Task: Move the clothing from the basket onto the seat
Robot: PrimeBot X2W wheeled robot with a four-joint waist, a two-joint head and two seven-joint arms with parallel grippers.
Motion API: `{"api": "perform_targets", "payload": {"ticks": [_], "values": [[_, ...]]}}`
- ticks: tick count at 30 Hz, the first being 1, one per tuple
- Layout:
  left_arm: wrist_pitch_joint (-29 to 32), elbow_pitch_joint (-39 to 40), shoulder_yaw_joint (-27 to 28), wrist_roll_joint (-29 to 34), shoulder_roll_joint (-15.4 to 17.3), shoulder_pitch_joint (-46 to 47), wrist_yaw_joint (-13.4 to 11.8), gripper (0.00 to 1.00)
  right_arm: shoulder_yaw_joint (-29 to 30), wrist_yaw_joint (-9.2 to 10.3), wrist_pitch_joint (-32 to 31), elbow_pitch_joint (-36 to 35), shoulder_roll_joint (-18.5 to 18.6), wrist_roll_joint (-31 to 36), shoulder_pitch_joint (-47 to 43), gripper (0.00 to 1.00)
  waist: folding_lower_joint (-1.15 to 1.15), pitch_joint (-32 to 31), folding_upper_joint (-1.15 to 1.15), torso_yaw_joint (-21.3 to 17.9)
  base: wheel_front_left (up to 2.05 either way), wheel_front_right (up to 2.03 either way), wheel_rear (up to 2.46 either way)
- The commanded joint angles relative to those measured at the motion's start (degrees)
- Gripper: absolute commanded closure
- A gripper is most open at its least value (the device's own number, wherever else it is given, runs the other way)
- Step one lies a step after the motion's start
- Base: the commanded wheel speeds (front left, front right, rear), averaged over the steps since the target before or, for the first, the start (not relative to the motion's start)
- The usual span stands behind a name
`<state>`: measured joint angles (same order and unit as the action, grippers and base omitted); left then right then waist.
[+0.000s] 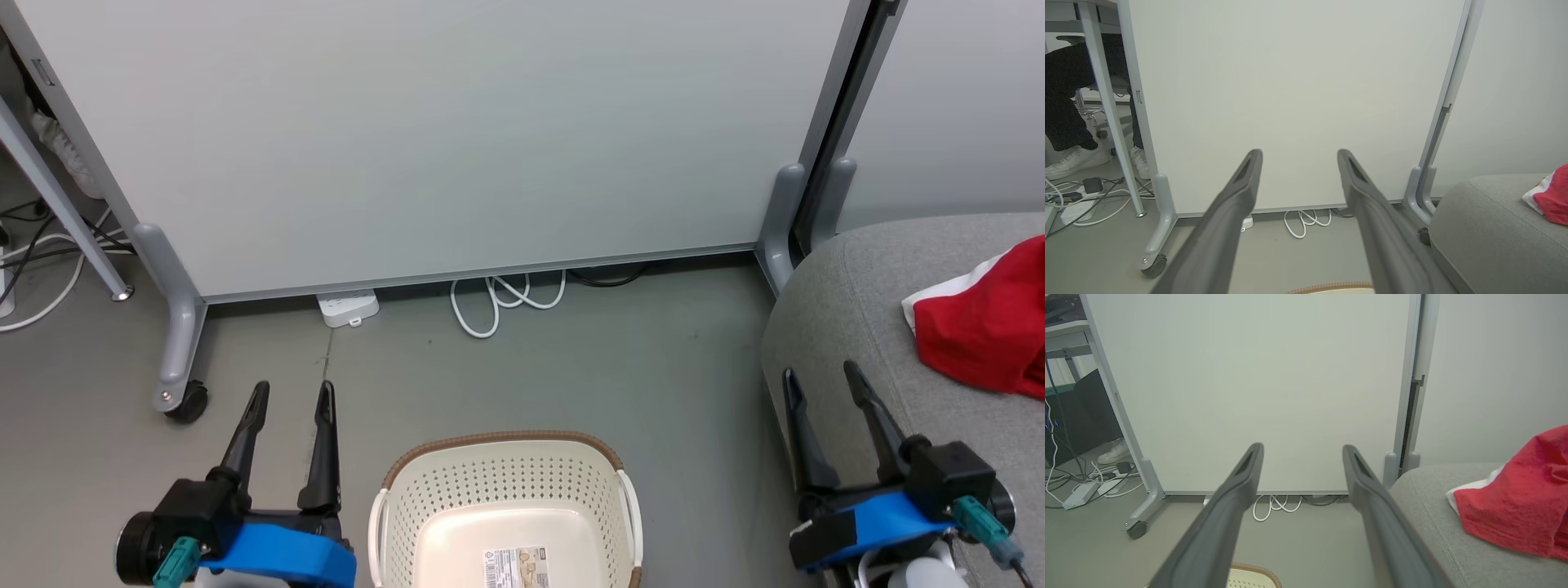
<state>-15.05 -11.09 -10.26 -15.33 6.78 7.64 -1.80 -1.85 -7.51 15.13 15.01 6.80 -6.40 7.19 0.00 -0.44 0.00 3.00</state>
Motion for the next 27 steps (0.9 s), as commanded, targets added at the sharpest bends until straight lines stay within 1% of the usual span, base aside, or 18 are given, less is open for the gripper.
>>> {"api": "perform_targets", "payload": {"ticks": [1, 11, 16, 27], "values": [[-0.18, 0.16, 0.93, 0.63, -0.25, -1.33, 0.68, 0.00, 0.32, 0.05, 0.01, -0.42, -0.65, -0.30, -1.88, 0.00, 0.00, -0.33, 0.00, 0.03, 0.00, 0.00, 0.00], [-0.18, -0.59, 4.54, 3.04, -2.64, -4.63, 3.23, 0.00, 2.29, 0.05, 0.01, -2.02, -2.64, -0.43, -6.89, 0.00, 0.00, -1.58, 0.00, 0.79, 0.00, 0.00, 0.00], [-0.18, -1.48, 5.67, 3.67, -3.11, -5.40, 4.32, 0.00, 3.03, 0.04, 0.01, -2.34, -3.09, -0.35, -7.94, 0.00, 0.00, -1.95, 0.00, 1.10, 0.00, 0.00, 0.00], [-0.18, -2.41, 6.72, 4.50, -3.69, -5.90, 5.30, 0.00, 3.50, 0.04, 0.01, -2.16, -3.57, -0.24, -8.62, 0.00, 0.00, -2.47, 0.00, 1.20, 0.00, 0.00, 0.00]]}}
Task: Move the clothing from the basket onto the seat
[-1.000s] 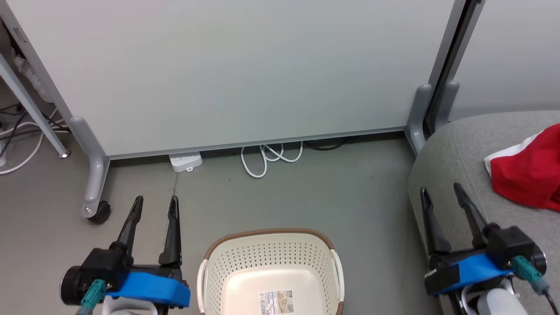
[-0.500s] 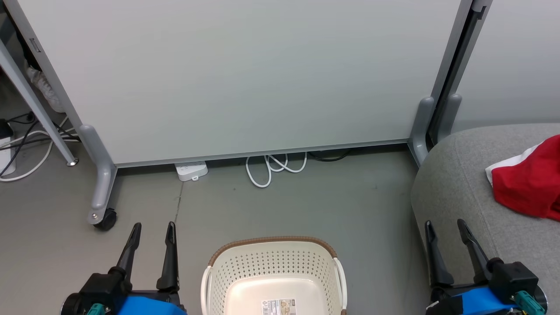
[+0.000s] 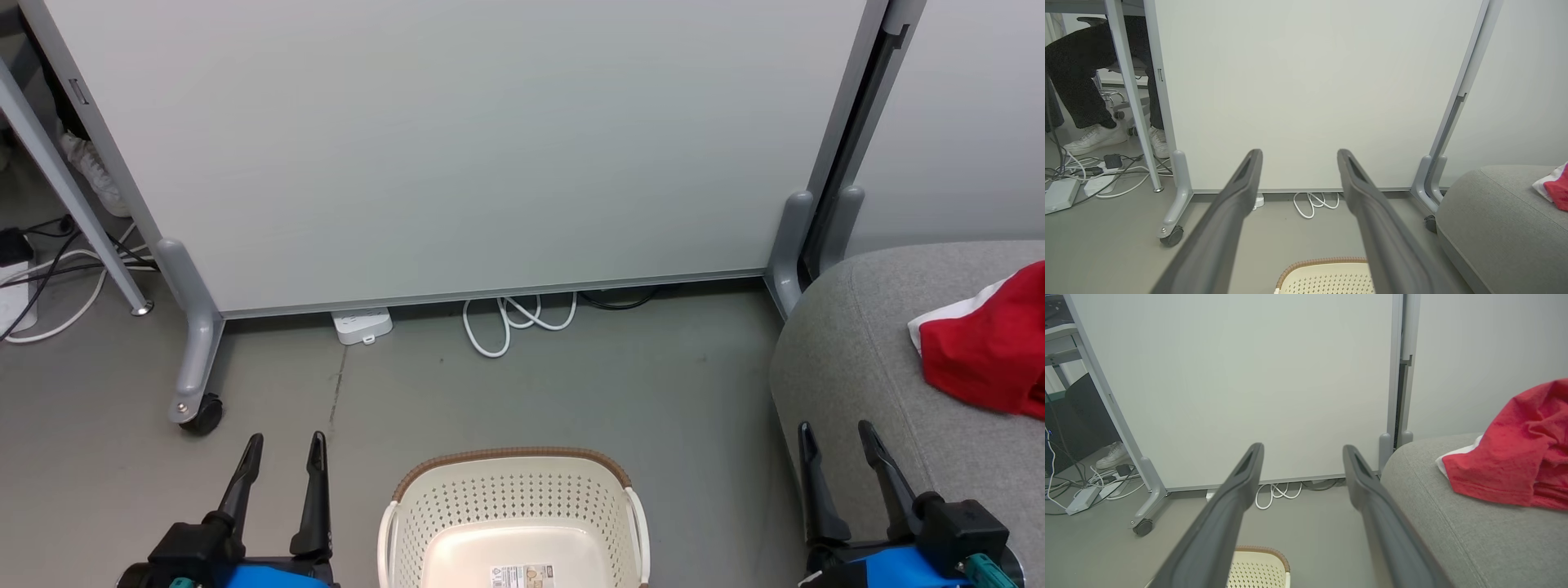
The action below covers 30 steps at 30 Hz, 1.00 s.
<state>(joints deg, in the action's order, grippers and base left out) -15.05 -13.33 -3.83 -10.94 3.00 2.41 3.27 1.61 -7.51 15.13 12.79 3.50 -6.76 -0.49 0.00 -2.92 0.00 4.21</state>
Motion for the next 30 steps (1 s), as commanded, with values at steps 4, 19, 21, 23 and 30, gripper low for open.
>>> {"api": "perform_targets", "payload": {"ticks": [4, 19, 21, 23, 30], "values": [[-0.18, -0.47, 0.56, 0.43, 0.01, -0.57, 0.29, 0.00, 0.02, 0.04, 0.01, 0.20, -0.35, 0.12, -0.67, 0.00, 0.00, 0.05, 0.00, -0.02, 0.00, 0.00, 0.00], [2.31, -3.40, 1.05, -6.39, -0.33, -0.40, 0.72, 1.00, 0.72, -0.03, -2.08, 2.85, -0.21, -6.64, 0.16, 1.00, 0.00, 0.18, 0.00, -0.20, 0.00, 0.00, 0.00], [2.84, -3.27, 1.29, -8.57, -0.32, -0.30, 0.83, 1.00, 0.81, -0.03, -2.63, 2.74, -0.22, -8.95, 0.32, 1.00, 0.00, 0.23, 0.00, -0.27, 0.00, 0.00, 0.00], [3.35, -3.12, 1.51, -10.71, -0.31, -0.21, 0.93, 1.00, 0.89, -0.02, -3.13, 2.62, -0.23, -11.19, 0.48, 1.00, 0.00, 0.28, 0.00, -0.33, 0.00, 0.00, 0.00], [5.06, -2.72, 2.30, -17.79, -0.29, 0.17, 1.27, 1.00, 1.20, -0.02, -4.87, 2.30, -0.27, -18.64, 1.07, 1.00, 0.00, 0.45, 0.00, -0.57, 0.00, 0.00, 0.00]]}}
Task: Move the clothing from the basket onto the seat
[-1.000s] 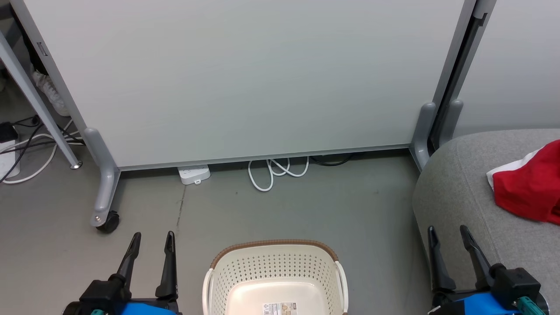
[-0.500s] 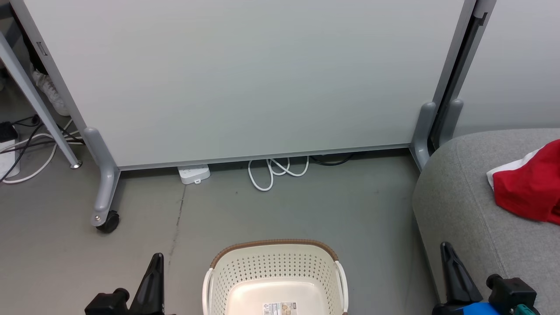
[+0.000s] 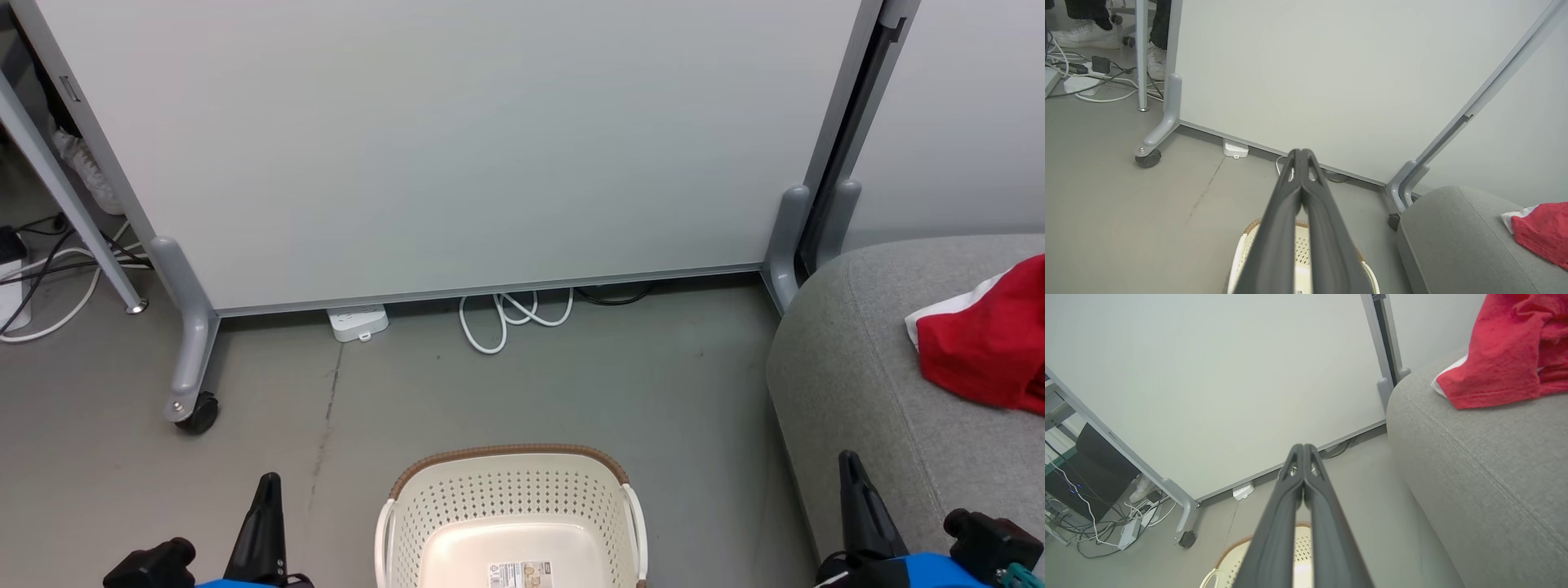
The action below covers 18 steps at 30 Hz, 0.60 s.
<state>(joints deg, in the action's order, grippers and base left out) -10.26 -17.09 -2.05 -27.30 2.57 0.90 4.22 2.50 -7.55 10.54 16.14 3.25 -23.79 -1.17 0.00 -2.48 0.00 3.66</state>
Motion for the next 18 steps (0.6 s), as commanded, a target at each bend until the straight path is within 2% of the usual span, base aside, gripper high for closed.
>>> {"api": "perform_targets", "payload": {"ticks": [1, 18], "values": [[0.51, 1.08, 0.64, -2.38, 0.16, 1.73, 0.36, 1.00, 0.36, 0.03, -0.53, -1.08, -0.03, -2.63, 1.84, 1.00, 0.00, 0.04, 0.00, -0.05, 0.00, 0.00, 0.00], [4.30, 1.67, 2.52, -17.12, 0.22, 2.72, 1.06, 1.00, 1.18, 0.04, -4.38, -1.47, -0.10, -18.13, 3.33, 1.00, 0.00, 0.45, 0.00, -0.62, 0.00, 0.00, 0.00]]}}
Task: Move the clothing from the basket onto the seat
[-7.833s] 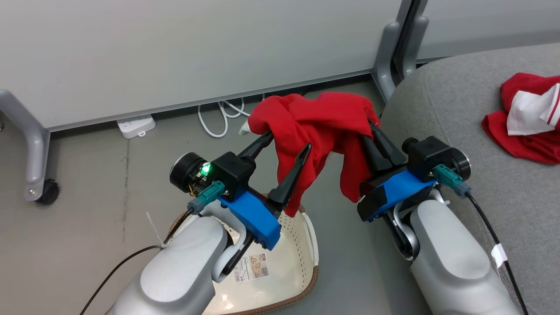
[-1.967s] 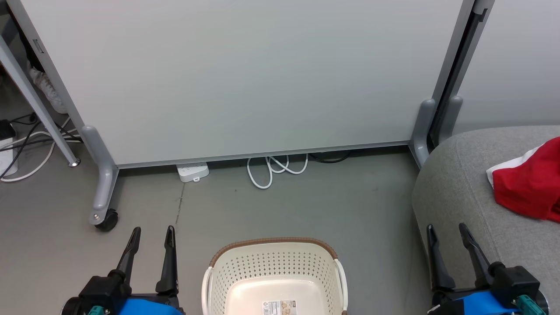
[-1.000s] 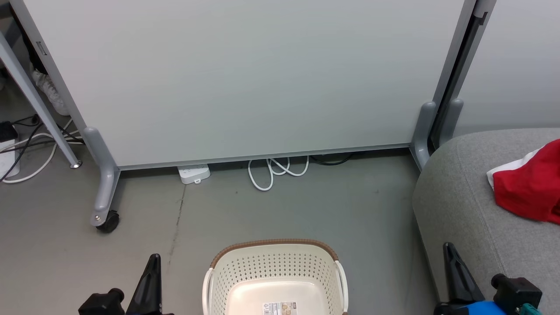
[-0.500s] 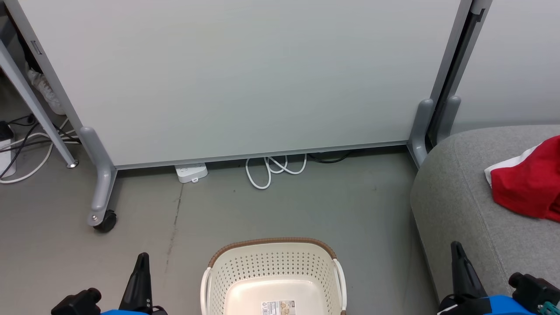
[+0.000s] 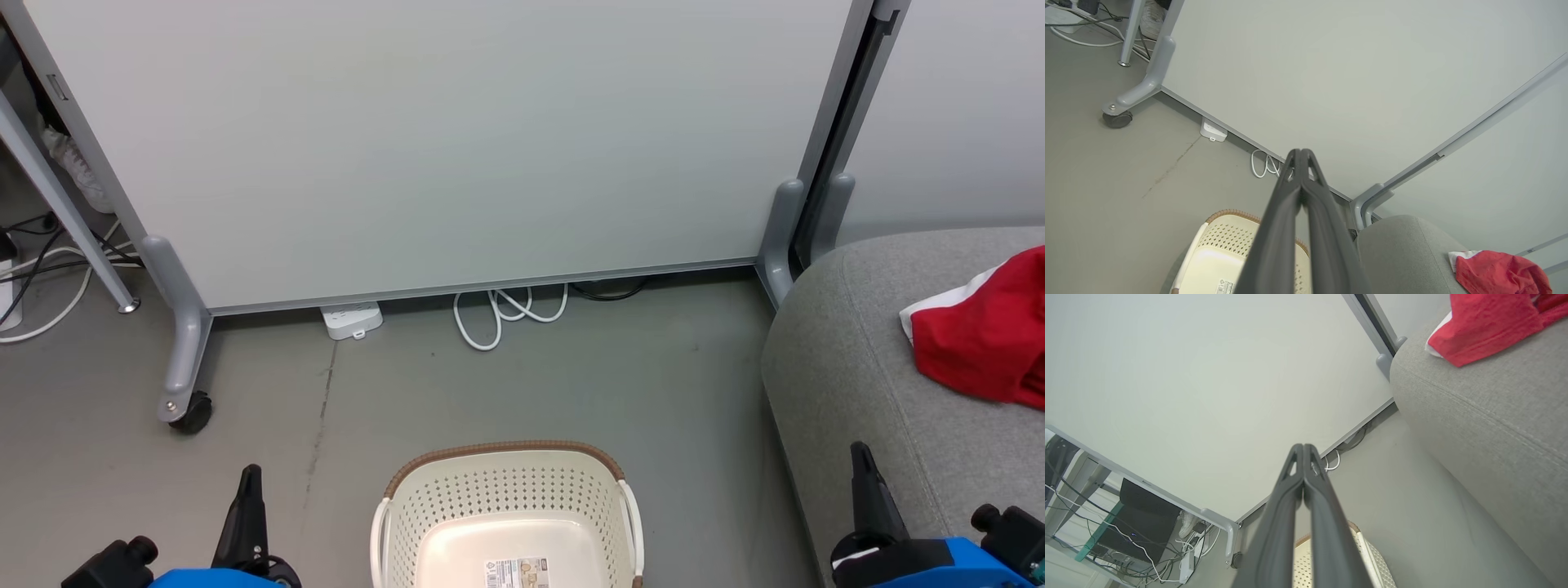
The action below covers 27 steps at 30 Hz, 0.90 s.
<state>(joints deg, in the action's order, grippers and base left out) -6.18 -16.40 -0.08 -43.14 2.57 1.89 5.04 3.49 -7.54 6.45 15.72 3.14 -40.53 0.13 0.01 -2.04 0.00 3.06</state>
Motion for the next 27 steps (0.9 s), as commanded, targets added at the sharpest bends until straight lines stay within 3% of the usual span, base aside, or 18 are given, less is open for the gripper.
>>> {"api": "perform_targets", "payload": {"ticks": [1, 27], "values": [[0.45, 1.00, 0.67, -2.07, 0.23, 1.77, 0.29, 1.00, 0.24, 0.03, -0.48, -1.06, 0.00, -2.22, 2.10, 1.00, 0.00, 0.04, 0.00, -0.05, 0.00, 0.00, 0.00], [5.00, 1.59, 2.95, -19.28, 0.31, 2.90, 1.16, 1.00, 1.34, 0.05, -5.12, -1.38, -0.10, -20.37, 3.71, 1.00, 0.00, 0.65, 0.00, -0.89, 0.00, 0.00, 0.00]]}}
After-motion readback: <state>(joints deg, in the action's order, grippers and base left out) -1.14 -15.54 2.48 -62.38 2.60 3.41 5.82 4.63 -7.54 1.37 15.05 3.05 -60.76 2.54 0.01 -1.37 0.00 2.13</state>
